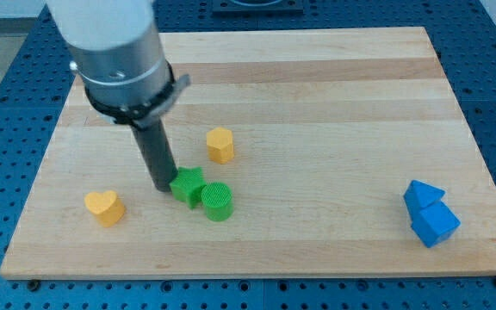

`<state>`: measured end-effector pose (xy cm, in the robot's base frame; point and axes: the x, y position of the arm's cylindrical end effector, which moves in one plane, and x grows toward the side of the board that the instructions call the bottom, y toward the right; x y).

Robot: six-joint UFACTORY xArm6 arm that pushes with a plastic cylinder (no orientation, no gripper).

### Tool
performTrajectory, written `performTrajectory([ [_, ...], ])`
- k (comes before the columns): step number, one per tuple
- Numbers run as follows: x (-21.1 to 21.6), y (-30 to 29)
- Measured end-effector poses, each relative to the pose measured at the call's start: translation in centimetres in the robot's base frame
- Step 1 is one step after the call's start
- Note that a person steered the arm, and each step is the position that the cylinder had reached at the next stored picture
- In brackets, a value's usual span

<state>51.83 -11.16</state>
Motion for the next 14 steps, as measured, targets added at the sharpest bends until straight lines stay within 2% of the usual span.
performTrajectory([
  [2,3.9,5.0],
  [3,3.3,4.3],
  [4,0.3,1.7],
  [5,-1.4,1.7],
  [7,-1.6,7.3],
  [10,1.5,7.3],
  [14,0.5,6.6],
])
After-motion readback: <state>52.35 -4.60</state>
